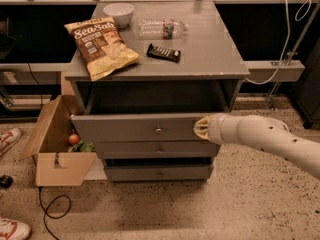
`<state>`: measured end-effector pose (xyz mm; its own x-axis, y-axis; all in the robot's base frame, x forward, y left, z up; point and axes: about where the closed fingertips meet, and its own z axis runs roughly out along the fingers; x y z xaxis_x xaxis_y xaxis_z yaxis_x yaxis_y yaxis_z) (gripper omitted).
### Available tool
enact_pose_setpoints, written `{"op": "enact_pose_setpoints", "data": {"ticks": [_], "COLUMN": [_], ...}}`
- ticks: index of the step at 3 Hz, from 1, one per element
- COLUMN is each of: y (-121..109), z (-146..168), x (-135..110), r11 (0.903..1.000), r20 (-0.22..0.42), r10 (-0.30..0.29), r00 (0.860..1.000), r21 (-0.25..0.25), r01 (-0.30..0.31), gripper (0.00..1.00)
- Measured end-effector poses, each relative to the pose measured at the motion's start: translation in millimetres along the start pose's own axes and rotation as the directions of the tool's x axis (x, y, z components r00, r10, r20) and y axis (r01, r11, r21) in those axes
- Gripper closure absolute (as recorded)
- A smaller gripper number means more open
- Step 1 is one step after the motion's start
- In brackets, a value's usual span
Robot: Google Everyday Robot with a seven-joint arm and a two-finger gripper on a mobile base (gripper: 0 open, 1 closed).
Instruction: Close top drawer
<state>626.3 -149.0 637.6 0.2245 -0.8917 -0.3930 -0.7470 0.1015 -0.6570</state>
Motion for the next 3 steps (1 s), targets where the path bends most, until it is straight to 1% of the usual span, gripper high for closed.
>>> {"op": "enact_pose_setpoints", "data": {"ticks": [1, 2, 3], "y": [-24.4, -45.4, -48.5], "z": [24.6, 49.2, 48.7], "x": [-2.8, -2.3, -2.4], "r11": [0.998, 0.9927, 0.9918], "r20": [0.042, 0.086, 0.095], "r10": [0.041, 0.104, 0.113], "r00": [0.998, 0.991, 0.989], "r21": [0.048, 0.052, 0.048], "r01": [-0.043, -0.109, -0.118], "gripper": [1.0, 1.0, 1.0]}}
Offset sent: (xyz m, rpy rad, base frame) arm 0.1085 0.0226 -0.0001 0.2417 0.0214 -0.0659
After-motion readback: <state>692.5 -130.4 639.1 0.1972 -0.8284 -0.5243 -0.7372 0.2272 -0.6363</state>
